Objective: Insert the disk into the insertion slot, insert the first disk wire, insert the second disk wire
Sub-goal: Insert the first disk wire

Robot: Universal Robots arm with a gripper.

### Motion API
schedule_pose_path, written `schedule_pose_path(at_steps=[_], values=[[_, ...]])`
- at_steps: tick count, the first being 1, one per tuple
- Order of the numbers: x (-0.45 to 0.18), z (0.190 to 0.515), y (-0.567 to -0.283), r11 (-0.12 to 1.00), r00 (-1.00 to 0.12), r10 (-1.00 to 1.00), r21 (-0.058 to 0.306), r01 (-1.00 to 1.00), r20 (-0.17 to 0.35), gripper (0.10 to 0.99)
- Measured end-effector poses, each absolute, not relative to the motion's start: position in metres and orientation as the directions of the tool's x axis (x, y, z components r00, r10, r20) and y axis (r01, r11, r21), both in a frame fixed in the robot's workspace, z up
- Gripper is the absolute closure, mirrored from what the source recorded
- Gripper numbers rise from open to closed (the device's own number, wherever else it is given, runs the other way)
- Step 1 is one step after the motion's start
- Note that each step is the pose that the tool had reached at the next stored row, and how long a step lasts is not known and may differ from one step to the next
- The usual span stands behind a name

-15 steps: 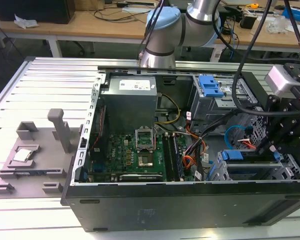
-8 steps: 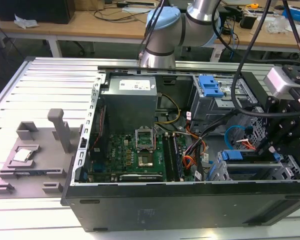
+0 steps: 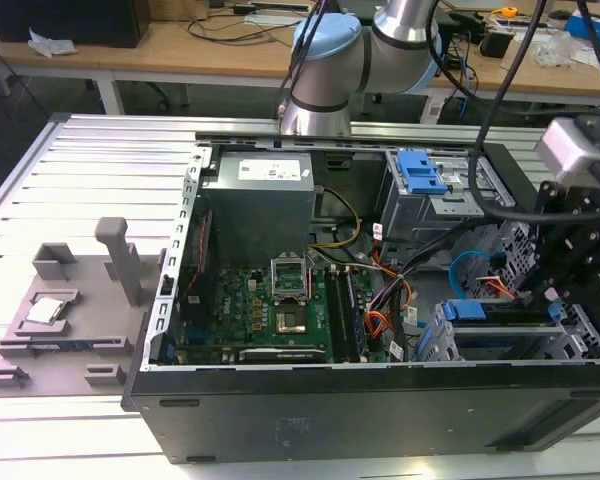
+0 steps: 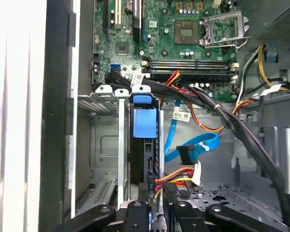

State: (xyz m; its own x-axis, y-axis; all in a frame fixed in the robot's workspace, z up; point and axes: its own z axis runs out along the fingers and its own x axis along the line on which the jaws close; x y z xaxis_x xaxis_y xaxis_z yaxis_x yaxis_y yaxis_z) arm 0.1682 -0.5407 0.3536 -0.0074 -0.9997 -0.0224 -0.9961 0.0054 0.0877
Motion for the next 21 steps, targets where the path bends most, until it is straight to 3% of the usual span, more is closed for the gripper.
schedule_pose_path(at_steps=[5,6,7,8,21], values=[[0.168,0.375,-0.538,0.006,-0.007,-1.000,0.088,-0.996,-0.022,0.839],[0.168,0.378,-0.538,0.005,-0.007,-1.000,0.088,-0.996,-0.022,0.906],[0.168,0.379,-0.538,0.006,-0.007,-1.000,0.088,-0.996,-0.022,0.906],[0.168,0.381,-0.537,0.005,-0.007,-1.000,0.088,-0.996,-0.022,0.980],[0.168,0.389,-0.537,0.005,-0.007,-1.000,0.088,-0.996,-0.022,0.980]])
